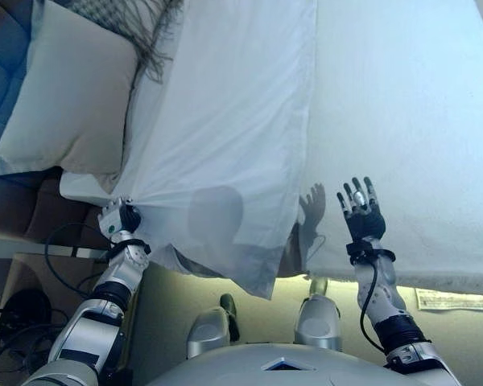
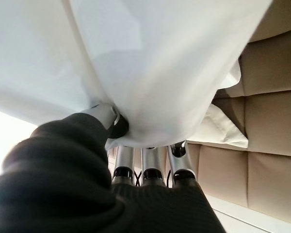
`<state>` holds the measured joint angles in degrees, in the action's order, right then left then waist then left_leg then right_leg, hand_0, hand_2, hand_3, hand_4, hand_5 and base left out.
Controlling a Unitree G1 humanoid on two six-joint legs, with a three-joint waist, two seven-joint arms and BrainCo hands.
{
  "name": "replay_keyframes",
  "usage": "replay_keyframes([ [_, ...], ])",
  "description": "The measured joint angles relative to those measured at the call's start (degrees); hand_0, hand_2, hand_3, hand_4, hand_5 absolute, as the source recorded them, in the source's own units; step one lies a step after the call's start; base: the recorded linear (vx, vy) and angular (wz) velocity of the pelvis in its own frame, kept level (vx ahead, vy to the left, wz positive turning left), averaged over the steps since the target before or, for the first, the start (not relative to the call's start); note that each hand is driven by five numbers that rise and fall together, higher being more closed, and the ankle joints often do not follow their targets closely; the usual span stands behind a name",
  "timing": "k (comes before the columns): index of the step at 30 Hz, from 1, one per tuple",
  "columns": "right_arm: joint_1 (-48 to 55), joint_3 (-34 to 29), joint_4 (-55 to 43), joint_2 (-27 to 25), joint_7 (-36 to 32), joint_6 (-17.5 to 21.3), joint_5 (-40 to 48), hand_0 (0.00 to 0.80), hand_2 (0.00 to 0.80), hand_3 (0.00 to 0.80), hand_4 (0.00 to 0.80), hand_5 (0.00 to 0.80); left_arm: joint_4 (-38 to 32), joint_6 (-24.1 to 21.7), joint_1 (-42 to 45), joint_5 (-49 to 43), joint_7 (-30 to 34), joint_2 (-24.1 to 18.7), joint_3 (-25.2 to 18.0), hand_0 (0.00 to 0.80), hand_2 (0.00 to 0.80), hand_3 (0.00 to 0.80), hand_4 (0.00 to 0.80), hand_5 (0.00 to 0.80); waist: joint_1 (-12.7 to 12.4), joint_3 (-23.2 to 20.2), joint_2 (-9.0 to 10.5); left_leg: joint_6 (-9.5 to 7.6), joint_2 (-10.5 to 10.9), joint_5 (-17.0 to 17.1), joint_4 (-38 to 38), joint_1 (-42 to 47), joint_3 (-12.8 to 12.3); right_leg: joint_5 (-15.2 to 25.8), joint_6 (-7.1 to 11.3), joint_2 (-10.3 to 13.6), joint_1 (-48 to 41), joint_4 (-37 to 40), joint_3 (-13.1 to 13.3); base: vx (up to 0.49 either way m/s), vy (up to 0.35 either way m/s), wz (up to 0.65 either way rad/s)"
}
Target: Make the bed neatly
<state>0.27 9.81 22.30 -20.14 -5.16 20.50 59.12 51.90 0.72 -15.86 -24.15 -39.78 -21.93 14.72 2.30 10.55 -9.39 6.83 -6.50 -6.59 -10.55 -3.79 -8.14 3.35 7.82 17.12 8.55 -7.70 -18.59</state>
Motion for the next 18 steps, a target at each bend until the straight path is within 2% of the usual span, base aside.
replay_keyframes([
  [1, -0.02, 0.12, 0.43, 0.03, 0.01, 0.32, -0.01, 0.000, 0.000, 0.000, 0.000, 0.000, 0.03, 0.00, 0.00, -0.08, 0.00, 0.40, 0.02, 0.082, 0.082, 0.082, 0.082, 0.082, -0.07, -0.06, -0.08, 0.00, 0.08, 0.00, 0.02, 0.05, 0.35, 0.01, 0.02, 0.06, -0.16, 0.02, -0.06, -0.022, 0.007, 0.04],
  [2, 0.01, 0.15, 0.63, 0.06, 0.06, 0.65, -0.01, 0.000, 0.000, 0.000, 0.000, 0.000, 0.05, 0.00, 0.00, -0.10, -0.01, 0.67, 0.02, 0.000, 0.000, 0.000, 0.000, 0.000, -0.09, -0.12, -0.15, 0.00, 0.11, 0.00, 0.04, 0.06, 0.48, 0.01, 0.02, 0.11, -0.28, 0.03, -0.24, -0.025, -0.005, 0.07],
  [6, 0.07, 0.11, 0.63, 0.01, 0.47, 1.74, -0.02, 0.000, 0.000, 0.000, 0.000, 0.000, 1.64, 0.37, 0.44, 0.01, -0.08, 0.77, -0.09, 0.000, 0.000, 0.000, 0.000, 0.000, -0.26, -0.54, -0.50, -0.14, 0.10, 0.09, 0.11, -0.22, 0.77, 0.02, 0.09, 0.11, -0.32, 0.03, -0.66, -0.010, -0.036, 0.07],
  [9, 0.87, 0.08, 0.63, -0.31, 0.74, 1.77, -0.01, 0.000, 0.000, 0.000, 0.000, 0.000, 4.85, 2.55, 3.96, 0.35, -0.21, 0.73, -0.30, 0.000, 0.000, 0.000, 0.000, 0.000, -0.64, -2.32, -1.47, -0.37, 0.11, 0.24, 0.22, -0.88, 0.90, 0.03, 0.35, 0.12, -0.31, 0.24, -0.85, 0.011, -0.064, 0.13],
  [11, 2.26, 0.05, 0.96, -0.67, 0.73, 1.81, 0.00, 0.000, 0.000, 0.000, 0.000, 0.000, 6.14, 3.25, 7.57, 0.81, -0.22, 0.60, -0.67, 0.000, 0.000, 0.000, 0.000, 0.000, -2.32, -3.76, -1.69, -0.48, 0.11, 0.52, 0.50, -0.86, 0.79, 0.09, 0.46, 0.11, -0.40, 0.35, -0.91, -0.007, -0.109, 0.10],
  [15, 3.05, 0.12, 1.65, 0.07, 0.67, 1.80, 0.06, 0.000, 0.000, 0.000, 0.000, 0.000, 6.24, 3.30, 12.24, 1.35, -0.24, -0.95, -2.53, 0.000, 0.000, 0.000, 0.000, 0.000, -5.01, -5.03, 0.16, -0.49, 0.20, 1.84, 2.01, -0.84, 0.68, 0.01, 0.24, 0.22, -0.51, 0.54, -1.23, -0.009, -0.100, 0.14],
  [18, 3.36, 0.11, 1.64, 1.79, 0.69, 1.80, 0.15, 0.000, 0.000, 0.000, 0.000, 0.000, 6.36, 2.36, 14.20, 2.89, -0.16, -3.10, -2.75, 0.000, 0.000, 0.000, 0.000, 0.000, -5.09, -6.33, 2.65, -0.69, 0.20, 2.49, 3.40, -0.91, 0.71, -0.01, 0.17, 0.39, -0.72, 0.78, -1.77, 0.008, -0.104, 0.11],
])
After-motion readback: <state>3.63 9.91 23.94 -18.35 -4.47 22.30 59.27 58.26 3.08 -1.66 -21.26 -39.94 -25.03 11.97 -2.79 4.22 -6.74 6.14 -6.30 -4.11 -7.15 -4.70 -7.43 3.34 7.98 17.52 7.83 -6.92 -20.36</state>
